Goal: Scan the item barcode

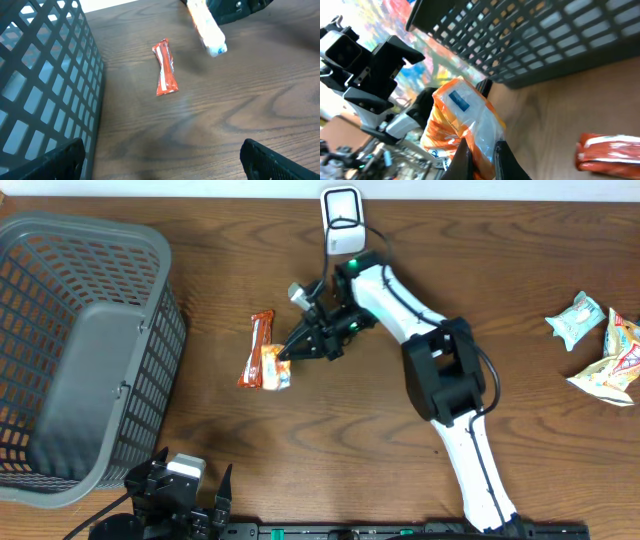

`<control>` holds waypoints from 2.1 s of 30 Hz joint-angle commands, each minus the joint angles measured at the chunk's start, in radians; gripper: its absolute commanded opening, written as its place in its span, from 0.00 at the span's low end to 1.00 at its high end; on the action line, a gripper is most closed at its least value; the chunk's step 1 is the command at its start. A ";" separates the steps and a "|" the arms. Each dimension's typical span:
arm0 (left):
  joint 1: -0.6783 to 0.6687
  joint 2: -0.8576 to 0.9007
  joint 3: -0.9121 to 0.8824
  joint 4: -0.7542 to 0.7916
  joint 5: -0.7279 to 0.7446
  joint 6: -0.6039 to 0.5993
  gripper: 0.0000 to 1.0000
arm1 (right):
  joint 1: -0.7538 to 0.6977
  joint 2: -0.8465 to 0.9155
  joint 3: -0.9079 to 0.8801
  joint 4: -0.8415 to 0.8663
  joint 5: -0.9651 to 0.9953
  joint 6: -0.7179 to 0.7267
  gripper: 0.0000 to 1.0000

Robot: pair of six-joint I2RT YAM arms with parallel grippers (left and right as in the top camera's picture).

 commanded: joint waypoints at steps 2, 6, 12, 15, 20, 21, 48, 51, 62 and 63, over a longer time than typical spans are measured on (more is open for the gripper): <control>0.005 -0.001 0.004 0.004 0.012 0.005 0.98 | 0.044 -0.076 0.003 0.000 0.084 0.147 0.01; 0.005 -0.001 0.004 0.004 0.012 0.005 0.98 | 0.066 -0.167 -0.031 0.000 0.113 0.159 0.01; 0.005 -0.001 0.004 0.004 0.012 0.006 0.98 | 0.056 -0.436 -0.296 0.000 0.183 0.013 0.01; 0.005 -0.001 0.004 0.004 0.012 0.005 0.98 | 0.044 -0.579 -0.514 0.000 0.187 -0.121 0.01; 0.005 -0.001 0.004 0.004 0.012 0.006 0.99 | 0.037 -0.685 -0.782 0.000 0.203 -0.311 0.01; 0.005 -0.001 0.004 0.004 0.012 0.005 0.98 | 0.035 -0.683 -0.799 0.008 0.220 -0.311 0.01; 0.005 -0.001 0.004 0.003 0.012 0.005 0.98 | 0.020 -0.676 -0.653 1.352 1.822 0.791 0.01; 0.005 -0.001 0.004 0.004 0.012 0.005 0.98 | 0.011 -0.657 -0.649 1.514 1.884 0.682 0.01; 0.005 -0.001 0.004 0.003 0.012 0.006 0.98 | 0.002 -0.195 -0.111 1.703 2.086 0.160 0.01; 0.005 -0.001 0.004 0.004 0.012 0.006 0.98 | 0.002 -0.161 -0.071 1.703 2.095 0.120 0.01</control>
